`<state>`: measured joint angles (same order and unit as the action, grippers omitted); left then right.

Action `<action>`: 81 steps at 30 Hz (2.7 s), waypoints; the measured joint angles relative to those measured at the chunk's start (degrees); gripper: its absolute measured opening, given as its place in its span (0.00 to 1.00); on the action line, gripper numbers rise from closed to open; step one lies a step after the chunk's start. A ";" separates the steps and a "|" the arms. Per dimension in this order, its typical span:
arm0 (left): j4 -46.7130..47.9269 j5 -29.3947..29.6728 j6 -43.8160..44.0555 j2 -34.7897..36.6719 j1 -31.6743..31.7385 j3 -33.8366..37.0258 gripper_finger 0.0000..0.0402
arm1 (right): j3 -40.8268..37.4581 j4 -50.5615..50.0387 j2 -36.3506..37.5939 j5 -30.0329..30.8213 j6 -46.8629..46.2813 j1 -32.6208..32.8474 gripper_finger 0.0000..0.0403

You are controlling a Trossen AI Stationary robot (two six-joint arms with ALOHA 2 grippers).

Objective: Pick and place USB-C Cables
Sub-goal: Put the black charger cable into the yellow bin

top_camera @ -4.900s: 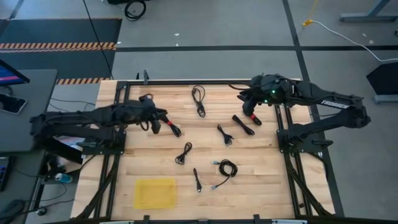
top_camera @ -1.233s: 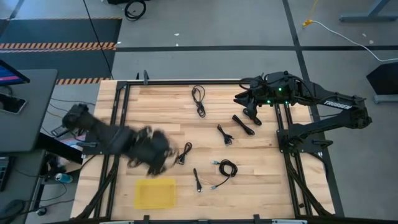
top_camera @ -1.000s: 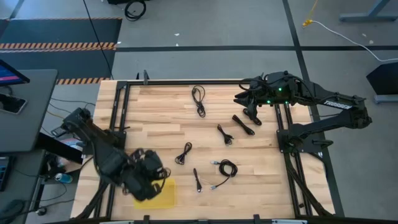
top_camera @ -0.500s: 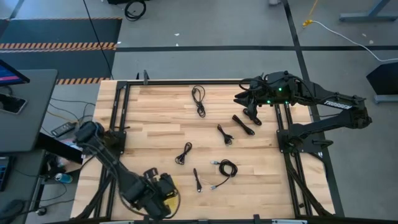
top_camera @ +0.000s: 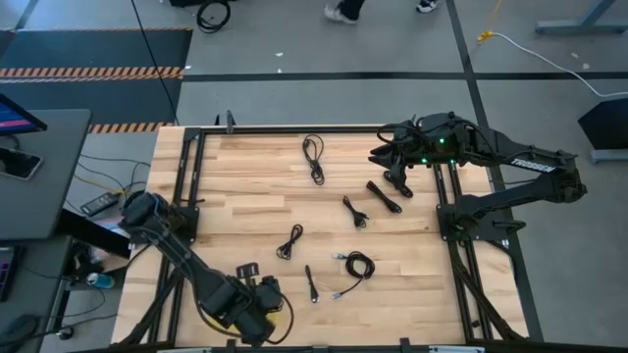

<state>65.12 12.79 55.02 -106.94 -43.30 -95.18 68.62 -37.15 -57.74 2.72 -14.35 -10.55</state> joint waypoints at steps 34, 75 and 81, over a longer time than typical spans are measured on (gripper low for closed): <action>-3.65 -2.54 7.37 -6.47 -2.26 0.04 0.07 | 0.00 0.02 0.02 -1.03 -0.02 0.00 0.26; 11.97 15.72 -6.84 6.46 22.33 0.04 0.07 | 0.00 0.26 0.00 -1.16 -0.02 0.02 0.26; 5.16 13.62 -25.51 7.23 31.86 0.04 0.07 | 0.00 0.20 0.00 -1.16 -0.02 0.02 0.26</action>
<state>70.28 26.41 29.51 -99.70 -11.44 -95.13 68.62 -36.95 -57.74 1.56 -14.37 -10.52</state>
